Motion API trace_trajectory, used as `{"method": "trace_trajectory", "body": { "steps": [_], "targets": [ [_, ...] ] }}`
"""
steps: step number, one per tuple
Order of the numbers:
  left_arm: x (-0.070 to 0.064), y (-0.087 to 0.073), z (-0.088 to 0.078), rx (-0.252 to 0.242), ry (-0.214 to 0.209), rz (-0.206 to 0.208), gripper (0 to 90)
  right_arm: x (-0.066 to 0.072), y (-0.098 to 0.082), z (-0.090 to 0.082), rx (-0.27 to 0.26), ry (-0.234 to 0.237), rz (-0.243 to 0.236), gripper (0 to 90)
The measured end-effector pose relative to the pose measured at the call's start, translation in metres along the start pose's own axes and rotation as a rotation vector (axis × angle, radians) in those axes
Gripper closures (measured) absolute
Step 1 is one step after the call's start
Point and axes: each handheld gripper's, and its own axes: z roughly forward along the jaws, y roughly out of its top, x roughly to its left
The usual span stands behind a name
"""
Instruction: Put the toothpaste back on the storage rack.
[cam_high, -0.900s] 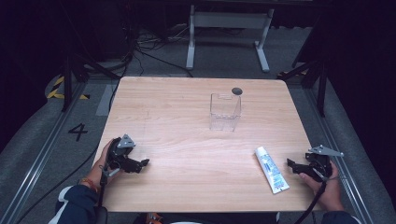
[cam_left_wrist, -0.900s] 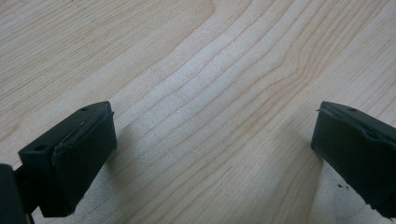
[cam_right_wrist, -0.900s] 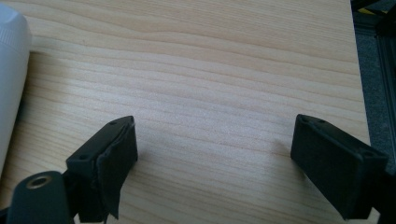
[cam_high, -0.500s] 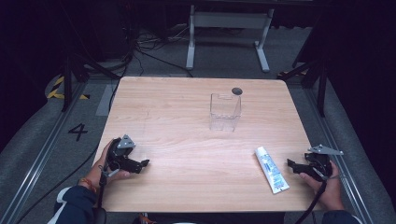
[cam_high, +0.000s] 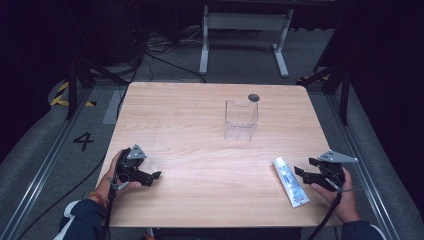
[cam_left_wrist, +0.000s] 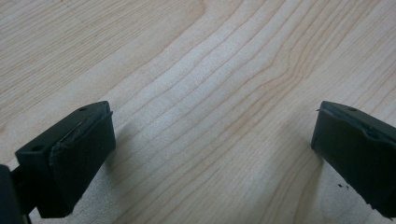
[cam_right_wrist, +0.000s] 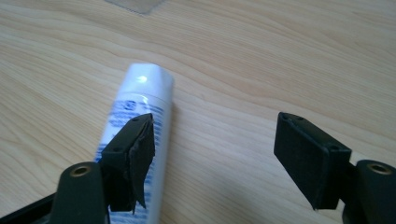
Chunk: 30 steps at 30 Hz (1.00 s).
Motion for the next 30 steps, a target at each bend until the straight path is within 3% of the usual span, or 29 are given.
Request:
{"method": "trace_trajectory", "body": {
  "steps": [5, 9, 10, 18, 22, 24, 30],
  "targets": [
    [-0.003, 0.0, 0.0, -0.001, 0.007, 0.001, 0.3, 0.013, 0.01, 0.007, 0.01, 0.066, -0.04, 30.4],
    [-0.004, 0.0, 0.0, -0.003, 0.01, 0.002, 0.4, 0.02, 0.014, 0.014, 0.033, 0.095, -0.066, 35.2],
    [-0.004, 0.0, 0.0, -0.002, 0.01, 0.002, 0.4, 0.024, 0.016, 0.019, 0.042, 0.124, -0.071, 38.4],
    [-0.005, 0.0, 0.0, -0.001, 0.011, -0.005, 0.4, 0.033, 0.021, 0.038, 0.132, 0.131, -0.1, 39.4],
    [-0.005, 0.0, 0.0, -0.003, 0.01, -0.005, 0.4, 0.036, 0.024, 0.043, 0.138, 0.128, -0.118, 40.5],
    [-0.005, 0.0, 0.0, -0.002, 0.009, -0.005, 0.4, 0.041, 0.027, 0.048, 0.152, 0.155, -0.141, 41.6],
    [-0.005, 0.0, 0.0, -0.001, 0.01, -0.004, 0.4, 0.058, 0.033, 0.053, 0.167, 0.176, -0.227, 42.4]
  ]
}}
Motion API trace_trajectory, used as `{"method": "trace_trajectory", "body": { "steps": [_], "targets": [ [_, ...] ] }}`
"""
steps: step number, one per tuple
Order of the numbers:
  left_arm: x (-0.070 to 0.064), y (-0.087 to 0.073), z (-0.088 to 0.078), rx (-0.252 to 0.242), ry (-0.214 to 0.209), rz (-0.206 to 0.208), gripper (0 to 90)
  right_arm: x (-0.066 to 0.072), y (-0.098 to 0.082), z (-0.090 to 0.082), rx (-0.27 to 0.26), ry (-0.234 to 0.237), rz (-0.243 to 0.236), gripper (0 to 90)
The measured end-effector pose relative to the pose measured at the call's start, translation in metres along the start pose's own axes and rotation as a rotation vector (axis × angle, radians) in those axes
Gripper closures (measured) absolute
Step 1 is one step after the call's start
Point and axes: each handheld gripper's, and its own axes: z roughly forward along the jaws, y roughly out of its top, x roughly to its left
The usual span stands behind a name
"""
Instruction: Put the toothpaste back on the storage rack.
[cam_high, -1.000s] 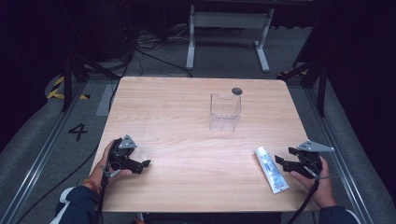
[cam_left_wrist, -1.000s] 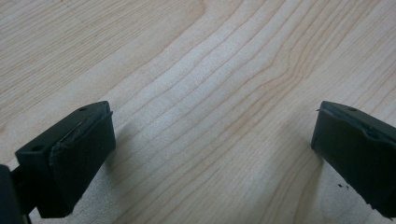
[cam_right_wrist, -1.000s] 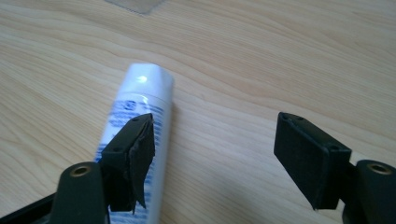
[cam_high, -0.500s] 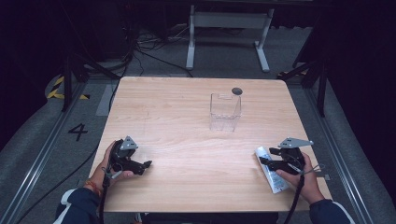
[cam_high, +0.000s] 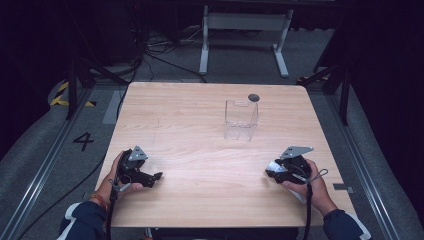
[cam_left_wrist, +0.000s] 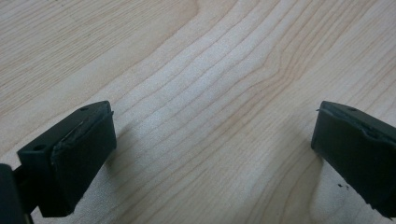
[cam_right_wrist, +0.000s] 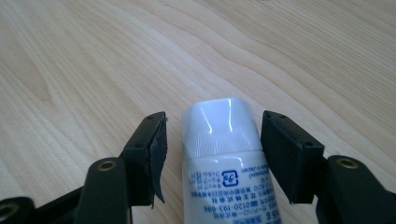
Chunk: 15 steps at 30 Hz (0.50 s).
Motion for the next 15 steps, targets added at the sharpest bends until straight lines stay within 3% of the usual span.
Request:
{"method": "trace_trajectory", "body": {
  "steps": [8, 15],
  "targets": [
    [0.0, 0.0, 0.0, 0.001, 0.001, 0.0, 0.4, 0.016, 0.003, 0.0, -0.001, 0.051, -0.054, 40.0],
    [0.0, 0.003, 0.002, 0.007, -0.017, 0.014, 0.1, 0.023, -0.001, -0.006, -0.012, 0.068, -0.064, 38.4]
  ]
}}
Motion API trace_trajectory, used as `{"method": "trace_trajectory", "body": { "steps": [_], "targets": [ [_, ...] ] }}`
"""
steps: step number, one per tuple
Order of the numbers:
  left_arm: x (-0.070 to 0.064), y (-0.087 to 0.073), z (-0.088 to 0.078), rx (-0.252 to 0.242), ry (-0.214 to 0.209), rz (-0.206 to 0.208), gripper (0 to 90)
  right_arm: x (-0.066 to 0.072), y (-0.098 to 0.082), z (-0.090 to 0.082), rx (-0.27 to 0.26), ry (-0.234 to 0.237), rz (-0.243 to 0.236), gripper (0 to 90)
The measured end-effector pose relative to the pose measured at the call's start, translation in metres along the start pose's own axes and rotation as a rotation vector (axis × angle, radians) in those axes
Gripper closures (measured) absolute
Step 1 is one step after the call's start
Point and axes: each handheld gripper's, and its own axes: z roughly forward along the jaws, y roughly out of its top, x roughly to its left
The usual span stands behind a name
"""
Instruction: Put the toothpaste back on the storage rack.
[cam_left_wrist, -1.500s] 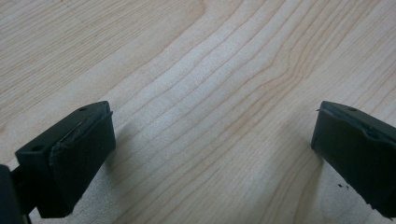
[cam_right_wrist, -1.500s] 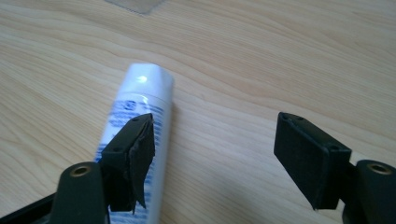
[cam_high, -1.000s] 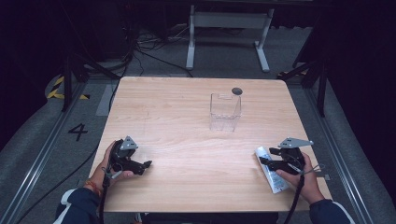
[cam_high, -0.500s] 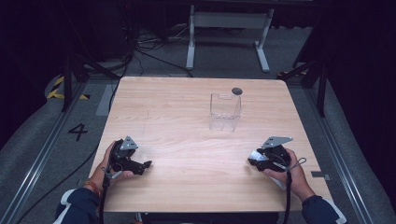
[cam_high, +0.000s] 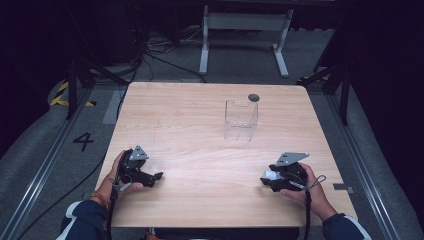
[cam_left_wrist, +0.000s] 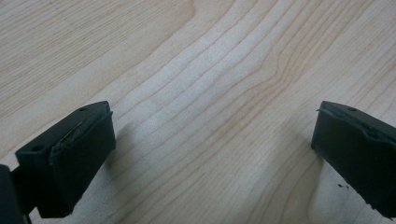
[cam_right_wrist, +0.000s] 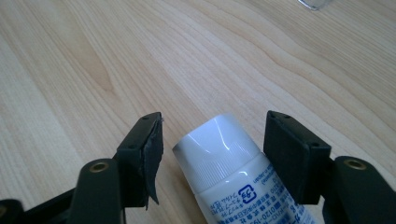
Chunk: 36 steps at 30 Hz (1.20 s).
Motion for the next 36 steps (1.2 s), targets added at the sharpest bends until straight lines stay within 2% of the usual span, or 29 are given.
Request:
{"method": "trace_trajectory", "body": {
  "steps": [8, 9, 13, 16, 17, 18, 22, 25, 27, 30, 33, 36],
  "targets": [
    [0.0, 0.006, 0.006, 0.001, -0.021, 0.019, 0.1, 0.003, -0.009, -0.013, -0.024, -0.041, 0.018, 33.4],
    [0.0, 0.007, 0.007, -0.009, -0.021, 0.021, 0.1, 0.002, -0.016, -0.021, -0.034, -0.055, 0.034, 32.8],
    [0.001, 0.012, 0.01, 0.003, -0.031, 0.043, 0.1, -0.004, -0.032, -0.033, -0.029, -0.092, 0.07, 31.2],
    [0.0, 0.013, 0.012, -0.002, -0.034, 0.04, 0.1, -0.008, -0.041, -0.037, -0.02, -0.117, 0.088, 29.2],
    [0.0, 0.015, 0.013, -0.005, -0.031, 0.045, 0.0, -0.012, -0.048, -0.039, 0.01, -0.16, 0.095, 27.5],
    [0.0, 0.015, 0.013, -0.005, -0.031, 0.045, 0.1, -0.014, -0.052, -0.039, 0.032, -0.181, 0.091, 25.8],
    [0.0, 0.016, 0.015, -0.004, -0.036, 0.043, 0.1, -0.021, -0.062, -0.039, 0.055, -0.192, 0.121, 18.8],
    [0.0, 0.016, 0.015, -0.004, -0.035, 0.043, 0.1, -0.027, -0.066, -0.042, 0.06, -0.183, 0.122, 19.5],
    [0.0, 0.016, 0.015, -0.004, -0.035, 0.043, 0.1, -0.03, -0.069, -0.043, 0.056, -0.187, 0.14, 21.3],
    [0.0, 0.016, 0.015, -0.004, -0.035, 0.043, 0.1, -0.037, -0.073, -0.045, 0.06, -0.218, 0.148, 25.4],
    [0.0, 0.016, 0.015, -0.004, -0.035, 0.043, 0.1, -0.044, -0.073, -0.044, 0.064, -0.264, 0.187, 29.1],
    [0.0, 0.016, 0.015, -0.003, -0.036, 0.042, 0.1, -0.048, -0.071, -0.042, 0.056, -0.289, 0.211, 31.4]
  ]
}}
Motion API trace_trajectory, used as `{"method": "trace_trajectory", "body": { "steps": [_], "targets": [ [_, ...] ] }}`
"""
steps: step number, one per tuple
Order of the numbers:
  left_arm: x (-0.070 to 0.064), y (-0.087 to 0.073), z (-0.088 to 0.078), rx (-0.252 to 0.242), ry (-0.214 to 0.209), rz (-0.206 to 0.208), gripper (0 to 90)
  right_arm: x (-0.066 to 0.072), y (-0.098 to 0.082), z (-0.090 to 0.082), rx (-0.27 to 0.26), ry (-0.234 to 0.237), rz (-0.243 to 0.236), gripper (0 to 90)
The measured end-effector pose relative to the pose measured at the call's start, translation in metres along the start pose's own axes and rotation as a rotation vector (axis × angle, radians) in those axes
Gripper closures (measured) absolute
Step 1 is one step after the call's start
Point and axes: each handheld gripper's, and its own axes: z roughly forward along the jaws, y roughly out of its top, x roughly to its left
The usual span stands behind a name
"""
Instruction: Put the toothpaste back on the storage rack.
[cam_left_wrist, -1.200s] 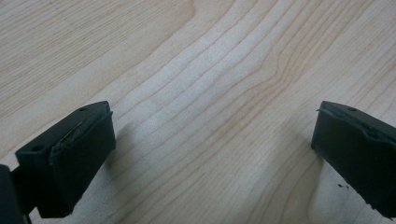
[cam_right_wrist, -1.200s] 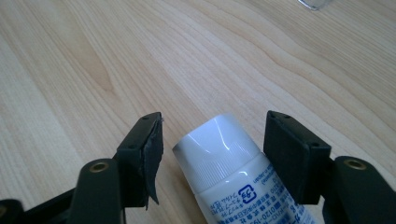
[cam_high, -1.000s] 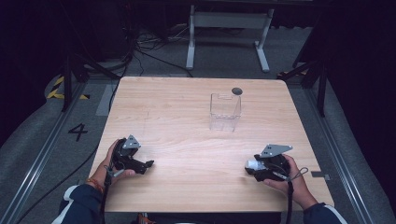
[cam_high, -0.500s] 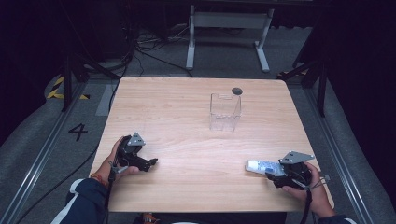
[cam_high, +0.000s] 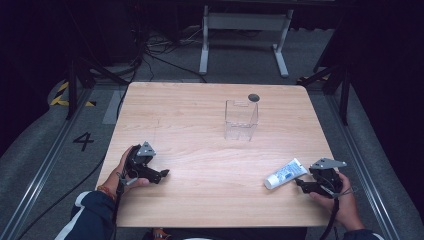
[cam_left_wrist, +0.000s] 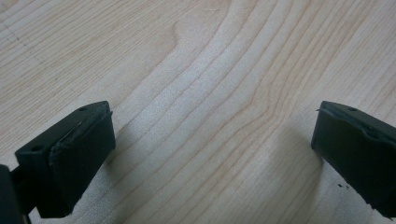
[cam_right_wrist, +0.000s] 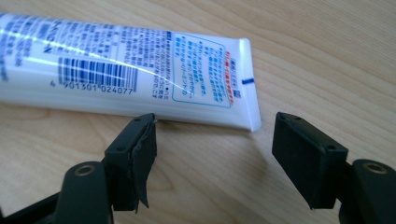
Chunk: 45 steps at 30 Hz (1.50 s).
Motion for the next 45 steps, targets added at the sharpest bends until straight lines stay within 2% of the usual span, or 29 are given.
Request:
{"method": "trace_trajectory", "body": {
  "steps": [4, 11, 19, 30, 35, 36, 39, 42, 45],
  "targets": [
    [0.0, 0.0, 0.0, 0.0, 0.001, 0.002, 0.1, -0.002, 0.007, 0.006, -0.011, -0.014, 0.017, 35.3],
    [0.0, 0.0, 0.0, -0.002, -0.001, 0.001, 0.1, 0.0, 0.017, 0.013, -0.033, -0.001, 0.031, 38.1],
    [0.0, 0.0, 0.0, -0.002, -0.001, 0.002, 0.1, 0.005, 0.028, 0.016, -0.061, 0.023, 0.037, 39.0],
    [0.0, 0.0, 0.0, -0.003, -0.002, -0.002, 0.1, 0.014, 0.042, 0.016, -0.079, 0.04, 0.009, 39.3],
    [0.0, 0.0, 0.0, -0.003, -0.002, -0.002, 0.1, 0.015, 0.045, 0.013, -0.094, 0.064, 0.03, 38.4],
    [0.0, 0.0, 0.0, -0.003, -0.002, -0.002, 0.1, 0.018, 0.048, 0.01, -0.106, 0.082, 0.031, 37.3],
    [0.0, 0.0, 0.0, -0.003, -0.002, -0.002, 0.1, 0.024, 0.052, 0.009, -0.104, 0.093, 0.022, 36.3],
    [0.0, 0.0, 0.0, -0.003, -0.002, -0.002, 0.1, 0.041, 0.058, 0.012, -0.077, 0.126, -0.012, 33.6],
    [0.0, 0.0, 0.0, -0.002, -0.002, -0.002, 0.1, 0.047, 0.06, 0.016, -0.054, 0.139, -0.026, 31.7]
  ]
}}
